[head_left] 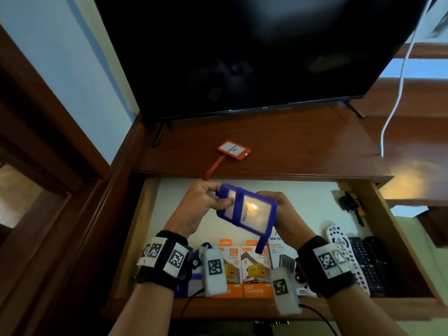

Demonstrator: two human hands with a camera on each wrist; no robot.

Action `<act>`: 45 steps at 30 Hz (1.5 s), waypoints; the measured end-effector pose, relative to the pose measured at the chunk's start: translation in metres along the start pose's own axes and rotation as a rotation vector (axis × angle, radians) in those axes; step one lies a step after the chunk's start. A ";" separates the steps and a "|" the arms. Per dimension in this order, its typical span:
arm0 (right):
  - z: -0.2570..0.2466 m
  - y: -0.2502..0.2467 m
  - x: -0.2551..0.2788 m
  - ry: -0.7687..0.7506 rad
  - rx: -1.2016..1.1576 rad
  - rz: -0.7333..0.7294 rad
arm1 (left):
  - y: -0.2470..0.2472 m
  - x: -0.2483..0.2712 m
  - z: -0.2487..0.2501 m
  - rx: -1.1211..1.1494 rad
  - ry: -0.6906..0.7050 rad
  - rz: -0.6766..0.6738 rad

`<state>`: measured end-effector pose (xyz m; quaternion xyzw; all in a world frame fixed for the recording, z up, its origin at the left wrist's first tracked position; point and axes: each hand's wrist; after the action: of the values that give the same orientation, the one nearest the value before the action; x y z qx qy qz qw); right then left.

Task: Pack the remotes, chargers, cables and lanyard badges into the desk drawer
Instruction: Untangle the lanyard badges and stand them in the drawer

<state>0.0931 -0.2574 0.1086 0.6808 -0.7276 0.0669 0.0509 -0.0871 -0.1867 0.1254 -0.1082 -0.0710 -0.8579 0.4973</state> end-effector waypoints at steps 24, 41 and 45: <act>-0.006 0.013 -0.019 -0.029 0.424 -0.206 | -0.018 0.006 -0.011 -0.610 -0.097 -0.044; 0.018 0.055 -0.030 0.058 -0.087 -0.129 | -0.022 -0.004 -0.041 0.324 0.070 0.134; 0.022 0.061 -0.042 0.066 0.029 -0.257 | -0.040 -0.007 -0.048 0.319 0.003 0.184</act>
<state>0.0352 -0.2155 0.0784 0.7665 -0.6314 0.0927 0.0729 -0.1243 -0.1722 0.0763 -0.0327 -0.1954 -0.7869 0.5845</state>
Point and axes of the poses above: each hand's wrist, its own x-axis away from the middle knuckle, its own y-axis out of the palm, z = x × y, and after that the axes turned 1 degree about -y, right-handed
